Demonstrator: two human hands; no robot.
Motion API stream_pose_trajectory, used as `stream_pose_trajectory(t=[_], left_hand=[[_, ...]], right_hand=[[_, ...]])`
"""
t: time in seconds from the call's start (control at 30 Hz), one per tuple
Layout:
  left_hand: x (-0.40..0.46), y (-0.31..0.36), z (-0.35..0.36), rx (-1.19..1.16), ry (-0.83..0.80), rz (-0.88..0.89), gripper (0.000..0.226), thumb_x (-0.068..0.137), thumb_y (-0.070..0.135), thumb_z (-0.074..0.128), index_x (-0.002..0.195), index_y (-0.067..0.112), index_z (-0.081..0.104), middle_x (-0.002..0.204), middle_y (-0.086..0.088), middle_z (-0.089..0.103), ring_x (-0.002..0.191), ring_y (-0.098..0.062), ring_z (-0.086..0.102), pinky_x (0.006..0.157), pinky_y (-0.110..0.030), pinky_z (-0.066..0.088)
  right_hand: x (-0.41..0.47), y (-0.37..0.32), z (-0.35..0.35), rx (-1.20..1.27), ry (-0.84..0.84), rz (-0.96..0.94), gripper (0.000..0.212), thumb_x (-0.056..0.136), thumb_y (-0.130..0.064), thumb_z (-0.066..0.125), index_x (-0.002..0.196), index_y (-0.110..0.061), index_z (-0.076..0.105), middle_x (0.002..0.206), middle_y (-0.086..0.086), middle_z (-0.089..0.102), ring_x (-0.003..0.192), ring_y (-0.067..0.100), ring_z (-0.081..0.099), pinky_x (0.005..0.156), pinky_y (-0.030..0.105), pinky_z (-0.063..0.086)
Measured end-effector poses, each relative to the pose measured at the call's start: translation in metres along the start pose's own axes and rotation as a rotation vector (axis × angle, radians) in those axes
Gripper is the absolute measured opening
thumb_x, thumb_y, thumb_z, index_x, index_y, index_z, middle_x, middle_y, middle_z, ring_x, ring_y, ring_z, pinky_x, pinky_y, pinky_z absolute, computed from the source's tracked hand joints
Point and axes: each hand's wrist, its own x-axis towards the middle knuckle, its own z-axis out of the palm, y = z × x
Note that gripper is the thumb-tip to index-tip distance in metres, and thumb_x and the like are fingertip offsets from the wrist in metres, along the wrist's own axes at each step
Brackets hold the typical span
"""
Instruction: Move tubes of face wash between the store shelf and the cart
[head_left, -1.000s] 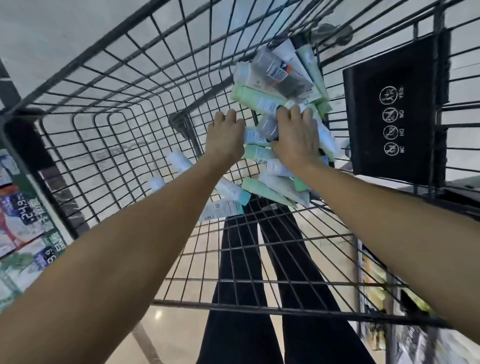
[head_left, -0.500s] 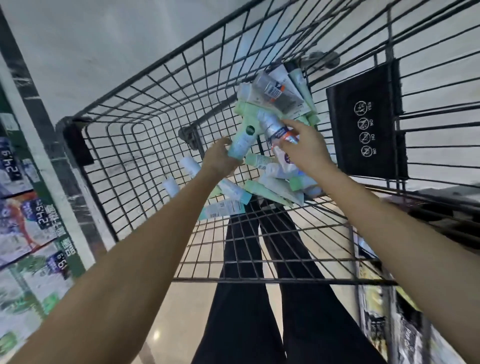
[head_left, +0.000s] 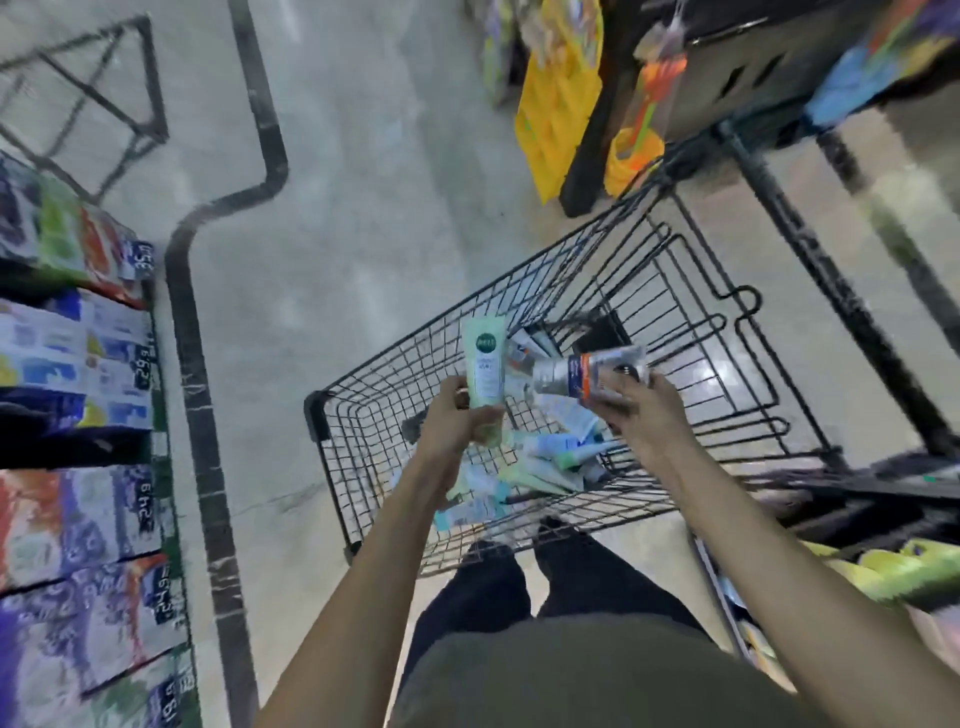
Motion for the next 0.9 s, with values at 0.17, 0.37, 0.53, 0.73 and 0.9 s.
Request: stream_pose_trajectory(t=[0.17,0.37,0.53,0.73,0.9], left_hand=[[-0.05,0.039,0.014,0.043,-0.147,0.169,0.063,0.074,0.008,0.08,0.129,0.024,0.054,0.117,-0.01,0.073,0.104,-0.033,0.074,0.096,-0.063,0.055],[-0.089,0.045,0.03,0.116,-0.386,0.328,0.063,0.072,0.01,0.08,0.128,0.032,0.059,0.117,-0.01,0.074,0.104,-0.035,0.073,0.092,-0.061,0.057],[-0.124,0.024,0.049,0.17,-0.557,0.348,0.057,0.083,0.001,0.078,0.133,0.02,0.059,0.117,-0.011,0.074,0.104,-0.03,0.073,0.084,-0.044,0.061],[-0.175,-0.012,0.091,0.223,-0.778,0.306,0.046,0.085,-0.011,0.072,0.122,0.015,0.063,0.106,-0.019,0.075,0.091,-0.034,0.074,0.075,-0.043,0.061],[-0.218,-0.05,0.137,0.298,-0.92,0.239,0.055,0.083,-0.012,0.073,0.129,0.015,0.061,0.113,-0.022,0.074,0.092,-0.036,0.072,0.084,-0.051,0.06]], right_hand=[[-0.08,-0.036,-0.004,0.307,-0.122,-0.211,0.049,0.061,-0.009,0.092,0.105,-0.01,0.071,0.108,0.021,0.074,0.1,0.036,0.072,0.088,0.056,0.059],[-0.171,-0.028,-0.006,0.51,-0.016,-0.451,0.027,0.055,-0.022,0.095,0.065,-0.026,0.07,0.081,0.001,0.074,0.079,0.017,0.072,0.065,0.036,0.06],[-0.234,0.006,-0.02,0.545,0.236,-0.527,0.041,0.074,-0.019,0.08,0.111,-0.01,0.064,0.092,0.013,0.07,0.071,0.026,0.067,0.067,0.04,0.06],[-0.301,0.054,-0.061,0.577,0.482,-0.595,0.016,0.093,-0.015,0.07,0.109,-0.013,0.07,0.094,0.014,0.074,0.072,0.028,0.068,0.068,0.041,0.058],[-0.355,0.092,-0.106,0.676,0.617,-0.605,0.02,0.097,-0.02,0.068,0.115,-0.013,0.067,0.101,0.019,0.076,0.076,0.036,0.074,0.062,0.036,0.058]])
